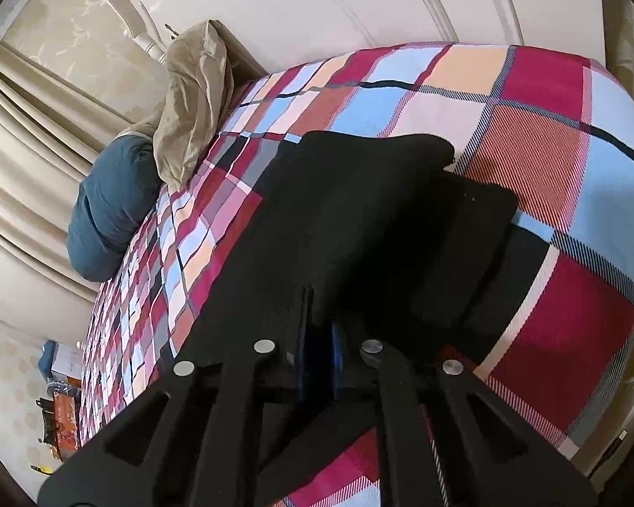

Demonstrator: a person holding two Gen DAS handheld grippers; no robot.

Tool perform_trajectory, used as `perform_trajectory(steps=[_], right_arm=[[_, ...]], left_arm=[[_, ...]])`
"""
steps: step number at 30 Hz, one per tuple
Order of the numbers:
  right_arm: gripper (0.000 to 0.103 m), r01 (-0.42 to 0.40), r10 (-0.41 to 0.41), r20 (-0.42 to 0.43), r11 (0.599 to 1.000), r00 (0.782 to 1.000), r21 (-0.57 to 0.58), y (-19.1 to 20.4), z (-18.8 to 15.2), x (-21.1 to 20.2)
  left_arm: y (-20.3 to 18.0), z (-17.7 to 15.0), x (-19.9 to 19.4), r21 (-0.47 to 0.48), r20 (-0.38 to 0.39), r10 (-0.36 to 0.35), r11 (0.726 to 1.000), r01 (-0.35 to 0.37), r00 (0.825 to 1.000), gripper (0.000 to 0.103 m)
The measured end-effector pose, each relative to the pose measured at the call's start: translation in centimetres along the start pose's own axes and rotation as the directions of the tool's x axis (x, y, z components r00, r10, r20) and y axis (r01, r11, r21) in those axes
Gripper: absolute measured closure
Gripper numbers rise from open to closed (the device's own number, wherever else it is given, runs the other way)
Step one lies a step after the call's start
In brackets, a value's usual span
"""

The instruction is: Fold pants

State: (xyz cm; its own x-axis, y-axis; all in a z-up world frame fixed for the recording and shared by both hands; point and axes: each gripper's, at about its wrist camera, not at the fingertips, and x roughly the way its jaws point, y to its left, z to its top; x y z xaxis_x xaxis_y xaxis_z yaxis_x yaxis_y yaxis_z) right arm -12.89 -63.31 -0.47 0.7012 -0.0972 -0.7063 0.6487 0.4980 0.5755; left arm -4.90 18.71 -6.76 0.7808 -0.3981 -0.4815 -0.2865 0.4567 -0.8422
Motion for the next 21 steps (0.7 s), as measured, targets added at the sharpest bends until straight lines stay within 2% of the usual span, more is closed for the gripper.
perform_trajectory(steps=[3, 6, 7, 8, 9, 10, 13, 16, 19, 20, 21], right_arm=[[0.092, 0.004, -0.004, -0.001, 1.0, 1.0, -0.001, 0.0, 0.0, 0.1], [0.089, 0.008, -0.008, -0.005, 1.0, 1.0, -0.002, 0.0, 0.0, 0.4], [0.088, 0.007, -0.007, -0.005, 1.0, 1.0, -0.001, 0.0, 0.0, 0.5], [0.087, 0.006, -0.006, -0.006, 1.0, 1.0, 0.0, 0.0, -0.1, 0.5], [0.086, 0.006, -0.006, -0.006, 1.0, 1.0, -0.001, 0.0, -0.1, 0.6], [0.085, 0.007, -0.007, -0.005, 1.0, 1.0, -0.002, 0.0, -0.1, 0.6], [0.082, 0.002, -0.002, -0.004, 1.0, 1.0, 0.003, 0.0, -0.1, 0.6], [0.079, 0.0, 0.0, -0.002, 1.0, 1.0, 0.003, 0.2, -0.3, 0.6], [0.079, 0.001, -0.001, -0.002, 1.0, 1.0, 0.0, 0.3, -0.3, 0.6], [0.079, 0.0, 0.0, -0.003, 1.0, 1.0, 0.001, 0.3, -0.3, 0.7], [0.079, -0.001, 0.001, -0.003, 1.0, 1.0, 0.002, 0.3, -0.3, 0.6]], left_arm=[[0.1, -0.2, 0.3, -0.008, -0.006, 0.016, 1.0, -0.016, 1.0, 0.01], [-0.8, -0.7, 0.2, 0.027, -0.004, 0.027, 0.999, -0.027, 1.0, 0.012], [-1.2, -0.8, 0.2, 0.046, -0.005, 0.034, 0.998, -0.034, 0.999, 0.024], [-1.7, -1.0, 0.3, 0.075, -0.008, 0.057, 0.996, -0.057, 0.998, 0.032], [-2.1, -1.1, 0.5, 0.097, -0.016, 0.081, 0.992, -0.079, 0.997, 0.047], [-2.2, -1.1, 0.8, 0.104, -0.028, 0.09, 0.991, -0.087, 0.996, 0.049], [-1.4, -1.1, 1.6, 0.075, -0.052, 0.11, 0.992, -0.106, 0.993, 0.049], [-0.3, -1.0, 1.8, -0.001, -0.053, 0.1, 0.995, -0.101, 0.994, 0.049], [-0.7, -1.1, 1.7, 0.023, -0.041, 0.117, 0.993, -0.116, 0.992, 0.049], [-1.0, -1.1, 1.7, 0.042, -0.031, 0.129, 0.991, -0.128, 0.991, 0.054], [-1.3, -1.1, 1.8, 0.065, -0.023, 0.153, 0.986, -0.151, 0.988, 0.072]])
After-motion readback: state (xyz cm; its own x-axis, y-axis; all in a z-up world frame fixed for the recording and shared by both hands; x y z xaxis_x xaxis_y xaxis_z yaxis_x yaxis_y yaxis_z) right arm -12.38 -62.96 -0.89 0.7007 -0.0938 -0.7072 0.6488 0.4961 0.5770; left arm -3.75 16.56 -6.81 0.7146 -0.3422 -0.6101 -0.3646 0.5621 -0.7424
